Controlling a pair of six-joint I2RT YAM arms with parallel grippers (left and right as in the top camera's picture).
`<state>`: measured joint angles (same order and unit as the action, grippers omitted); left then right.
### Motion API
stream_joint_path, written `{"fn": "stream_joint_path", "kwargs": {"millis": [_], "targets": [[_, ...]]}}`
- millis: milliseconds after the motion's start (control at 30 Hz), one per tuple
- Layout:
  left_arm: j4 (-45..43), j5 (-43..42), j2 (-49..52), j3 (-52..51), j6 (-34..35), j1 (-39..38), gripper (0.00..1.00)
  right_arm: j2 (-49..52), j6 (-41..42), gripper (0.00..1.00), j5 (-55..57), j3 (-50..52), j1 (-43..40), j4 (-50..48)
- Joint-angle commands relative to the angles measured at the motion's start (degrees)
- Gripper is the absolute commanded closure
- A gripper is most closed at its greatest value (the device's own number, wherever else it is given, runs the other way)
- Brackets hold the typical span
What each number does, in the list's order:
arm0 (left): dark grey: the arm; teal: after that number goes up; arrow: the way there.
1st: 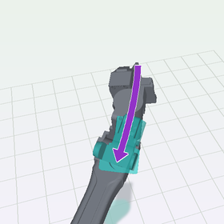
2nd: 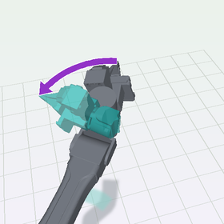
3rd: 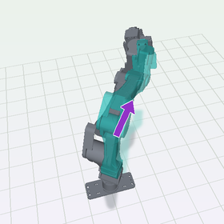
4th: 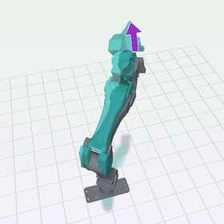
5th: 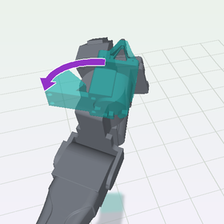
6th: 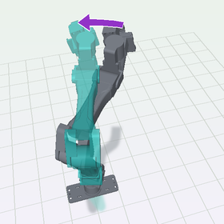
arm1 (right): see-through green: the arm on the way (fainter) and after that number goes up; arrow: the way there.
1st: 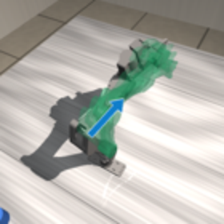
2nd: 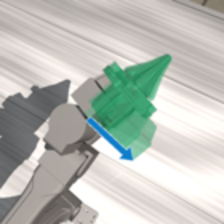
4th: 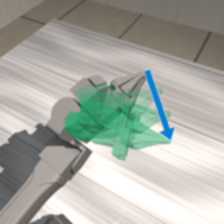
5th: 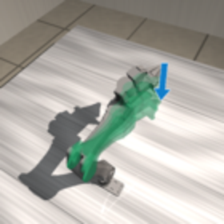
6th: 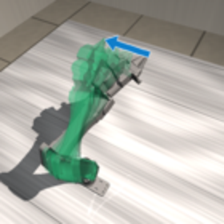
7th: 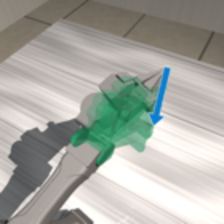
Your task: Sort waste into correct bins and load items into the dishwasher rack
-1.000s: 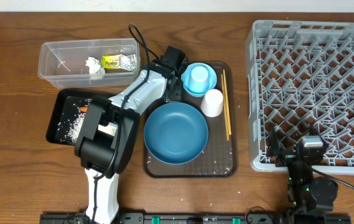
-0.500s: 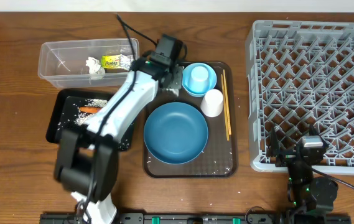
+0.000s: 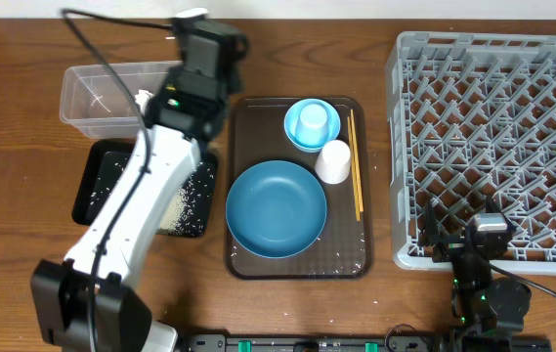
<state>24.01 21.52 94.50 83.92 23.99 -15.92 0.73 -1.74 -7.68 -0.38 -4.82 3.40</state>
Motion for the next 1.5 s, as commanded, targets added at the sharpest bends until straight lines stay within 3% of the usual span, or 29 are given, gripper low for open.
{"fn": "stream_joint_path", "kwargs": {"millis": [0,167,200,267,400,467,733,933,1067,1200,1267,1467], "targets": [[-0.55,3.61,3.72,0.09,8.04,5.97,0.87,-0.09,-0.46,0.01,0.15,0.07,1.14,0.24],[-0.81,0.7,9.4,0.09,10.21,12.98,0.83,-0.09,-0.46,0.01,0.15,0.07,1.14,0.24],[-0.83,-0.09,10.49,0.09,10.23,14.03,0.76,-0.09,-0.46,0.01,0.15,0.07,1.14,0.24],[-1.05,-1.46,12.11,0.09,10.21,15.37,0.5,-0.09,-0.46,0.01,0.15,0.07,1.14,0.24],[-1.25,-2.45,12.96,0.09,10.16,16.28,0.2,-0.09,-0.46,0.01,0.15,0.07,1.14,0.24],[-1.66,-2.51,12.0,0.09,10.16,16.15,0.12,-0.09,-0.48,0.01,0.15,0.07,1.14,0.24],[4.24,-10.6,-1.03,0.09,10.23,16.06,0.08,-0.09,-0.46,0.01,0.15,0.07,1.14,0.24],[22.45,-19.47,-16.9,0.09,11.13,16.06,0.08,-0.09,-0.46,0.01,0.15,0.07,1.14,0.24],[39.08,-13.2,-25.18,0.02,18.64,16.13,0.08,-0.09,-0.46,0.01,0.15,0.07,1.14,0.24],[54.14,0.66,-32.04,0.02,35.6,17.14,0.08,-0.09,-0.46,0.01,0.15,0.07,1.14,0.24],[57.79,3.28,-34.42,0.02,41.07,18.38,0.07,-0.09,-0.46,0.01,0.15,0.07,1.14,0.24],[59.63,-0.87,-39.06,-0.02,41.9,22.29,0.07,-0.09,-0.46,0.01,0.15,0.07,1.14,0.24]]}}
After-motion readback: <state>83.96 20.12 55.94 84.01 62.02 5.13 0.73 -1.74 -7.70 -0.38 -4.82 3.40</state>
